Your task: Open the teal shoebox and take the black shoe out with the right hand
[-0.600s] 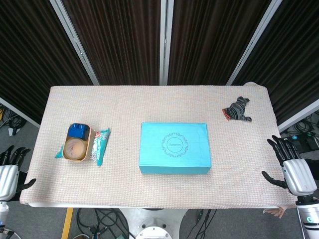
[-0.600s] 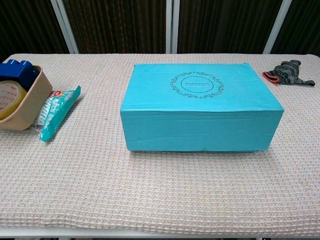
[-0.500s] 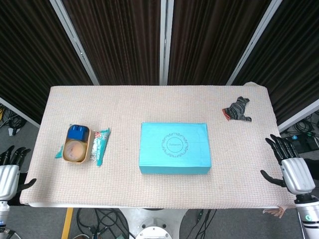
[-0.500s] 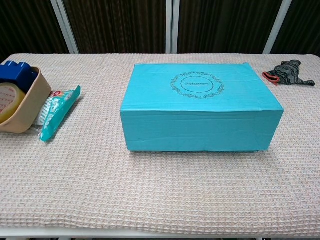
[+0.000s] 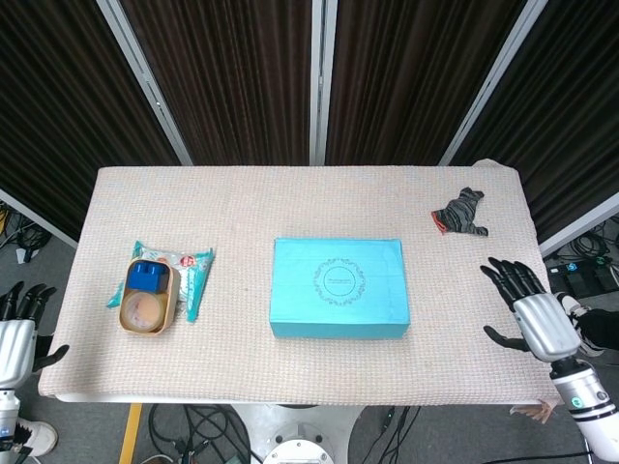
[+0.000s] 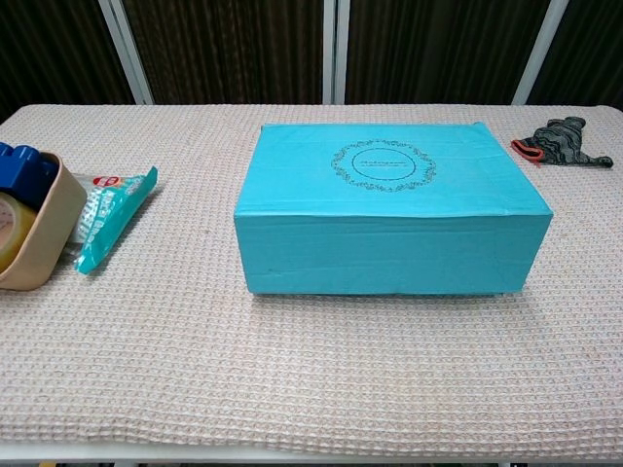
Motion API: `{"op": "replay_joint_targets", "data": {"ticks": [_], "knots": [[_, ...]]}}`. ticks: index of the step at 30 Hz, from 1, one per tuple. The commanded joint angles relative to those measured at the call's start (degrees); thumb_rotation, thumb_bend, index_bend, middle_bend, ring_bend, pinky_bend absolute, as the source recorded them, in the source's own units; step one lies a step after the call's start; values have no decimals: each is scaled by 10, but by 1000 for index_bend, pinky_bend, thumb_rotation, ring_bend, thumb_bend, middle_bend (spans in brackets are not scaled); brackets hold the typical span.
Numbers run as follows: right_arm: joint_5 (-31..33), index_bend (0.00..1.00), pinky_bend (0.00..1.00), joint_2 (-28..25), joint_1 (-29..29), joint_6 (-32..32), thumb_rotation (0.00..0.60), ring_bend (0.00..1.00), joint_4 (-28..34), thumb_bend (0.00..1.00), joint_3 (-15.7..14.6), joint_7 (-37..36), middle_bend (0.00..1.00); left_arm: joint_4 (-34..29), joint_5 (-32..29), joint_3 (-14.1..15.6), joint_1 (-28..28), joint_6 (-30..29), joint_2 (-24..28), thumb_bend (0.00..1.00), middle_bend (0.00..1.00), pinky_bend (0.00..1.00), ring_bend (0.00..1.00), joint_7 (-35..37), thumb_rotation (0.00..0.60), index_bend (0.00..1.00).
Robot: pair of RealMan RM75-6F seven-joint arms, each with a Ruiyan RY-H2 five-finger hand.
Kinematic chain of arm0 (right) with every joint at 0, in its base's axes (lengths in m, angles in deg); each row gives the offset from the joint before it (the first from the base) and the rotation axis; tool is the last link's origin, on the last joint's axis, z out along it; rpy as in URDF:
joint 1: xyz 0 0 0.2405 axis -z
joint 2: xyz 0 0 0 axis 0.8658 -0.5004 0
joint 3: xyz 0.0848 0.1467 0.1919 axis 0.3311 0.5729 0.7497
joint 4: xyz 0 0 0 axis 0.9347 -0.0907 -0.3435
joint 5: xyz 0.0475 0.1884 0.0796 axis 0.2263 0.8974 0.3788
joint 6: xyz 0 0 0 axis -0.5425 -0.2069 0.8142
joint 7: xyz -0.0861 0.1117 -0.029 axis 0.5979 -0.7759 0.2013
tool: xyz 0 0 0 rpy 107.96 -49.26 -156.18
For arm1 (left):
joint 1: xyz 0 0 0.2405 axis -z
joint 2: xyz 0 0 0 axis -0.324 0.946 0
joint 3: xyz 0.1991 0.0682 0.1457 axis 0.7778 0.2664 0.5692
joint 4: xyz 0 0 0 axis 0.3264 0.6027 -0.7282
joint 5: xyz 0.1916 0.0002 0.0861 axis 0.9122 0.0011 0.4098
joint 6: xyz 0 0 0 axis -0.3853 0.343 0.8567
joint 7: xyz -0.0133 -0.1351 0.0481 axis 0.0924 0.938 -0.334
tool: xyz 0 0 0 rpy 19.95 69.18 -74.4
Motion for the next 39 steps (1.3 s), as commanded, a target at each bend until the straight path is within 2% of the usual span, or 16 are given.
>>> {"op": "replay_joint_targets", "data": {"ticks": [1, 6, 12, 21, 27, 32, 36, 39], "knots": [[-11, 0, 0, 11, -27, -23, 600, 0, -20, 125, 3, -4, 5, -4, 1, 1, -3, -3, 2, 76, 143, 138, 44, -2, 600, 174], [-22, 0, 0, 63, -82, -75, 600, 0, -88, 114, 11, 7, 6, -11, -4, 2, -2, 2, 4, 76, 143, 138, 44, -5, 600, 174], [-51, 0, 0, 186, -146, -94, 600, 0, -230, 4, 13, -6, 1, -18, -3, 4, -4, 3, 6, 76, 143, 138, 45, -4, 600, 174], [-78, 0, 0, 358, -191, -32, 600, 0, -480, 0, 2, -45, 0, -30, -9, 5, -7, 2, 13, 76, 143, 138, 44, -9, 600, 174], [-77, 0, 0, 427, -212, -10, 600, 0, -587, 1, -9, -82, 0, -31, -11, 6, -6, 8, 14, 76, 143, 138, 44, -7, 600, 174], [-82, 0, 0, 463, -227, 27, 600, 0, -640, 66, -19, -85, 0, -31, -5, 6, -1, 16, 14, 76, 143, 139, 44, 18, 600, 174], [-92, 0, 0, 474, -227, 71, 600, 0, -662, 125, -38, -119, 4, -21, -5, 9, -1, 23, 15, 75, 143, 140, 44, 40, 600, 174], [-96, 16, 0, 475, -224, 87, 600, 0, -672, 355, -52, -147, 75, -17, -8, 10, -1, 26, 14, 75, 143, 140, 44, 44, 600, 174]]}}
